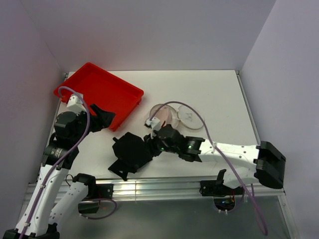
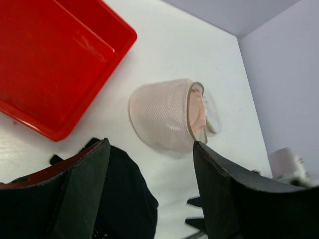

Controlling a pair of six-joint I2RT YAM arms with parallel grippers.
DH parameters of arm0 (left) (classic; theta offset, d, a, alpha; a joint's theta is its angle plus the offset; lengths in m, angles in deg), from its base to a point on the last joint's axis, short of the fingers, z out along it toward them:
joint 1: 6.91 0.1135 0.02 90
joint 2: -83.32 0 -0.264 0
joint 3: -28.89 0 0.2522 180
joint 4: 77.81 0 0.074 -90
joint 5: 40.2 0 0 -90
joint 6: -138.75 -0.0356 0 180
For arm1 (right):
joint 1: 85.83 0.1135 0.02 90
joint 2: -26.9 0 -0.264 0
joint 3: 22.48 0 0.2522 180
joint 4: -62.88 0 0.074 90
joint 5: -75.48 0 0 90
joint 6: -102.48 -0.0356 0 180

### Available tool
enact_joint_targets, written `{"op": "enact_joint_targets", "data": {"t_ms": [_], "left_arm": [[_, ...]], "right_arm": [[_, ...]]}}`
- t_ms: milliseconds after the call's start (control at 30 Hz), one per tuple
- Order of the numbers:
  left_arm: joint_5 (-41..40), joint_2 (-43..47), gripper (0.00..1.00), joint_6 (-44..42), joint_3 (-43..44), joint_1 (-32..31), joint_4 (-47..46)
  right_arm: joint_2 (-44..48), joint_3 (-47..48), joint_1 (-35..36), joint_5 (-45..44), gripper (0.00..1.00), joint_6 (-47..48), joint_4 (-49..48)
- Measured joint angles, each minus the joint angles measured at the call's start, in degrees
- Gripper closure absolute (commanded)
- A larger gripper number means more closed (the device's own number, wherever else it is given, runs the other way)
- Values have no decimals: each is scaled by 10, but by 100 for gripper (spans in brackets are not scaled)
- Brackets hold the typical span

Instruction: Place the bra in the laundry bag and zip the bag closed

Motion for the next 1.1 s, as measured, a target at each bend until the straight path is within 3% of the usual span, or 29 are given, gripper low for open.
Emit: {"op": "enact_joint_targets", "data": {"t_ms": [100,233,333,533,700,933,1100], "left_arm": [[-17,14,27,-23,12,0,-2],[-52,32,27,-53,23,0,-1],[-91,61,27,-70,24,0,-2],[-152,120,22,-94,10,0,-28],[-182,115,19,-102,-6,0,-35],[-190,128,19,-108,-37,5,-36],[-172,126,19,-108,-39,25,-37]], "right_arm": [[-61,41,29,4,53,0,17],[-153,115,38,-15,31,0,37],[-216,176,40,-36,25,5,61],[-330,295,50,-71,23,32,132],[-397,370,67,-87,23,46,196],[-453,433,91,-132,39,46,257],[-469,451,95,-157,23,42,290]]}}
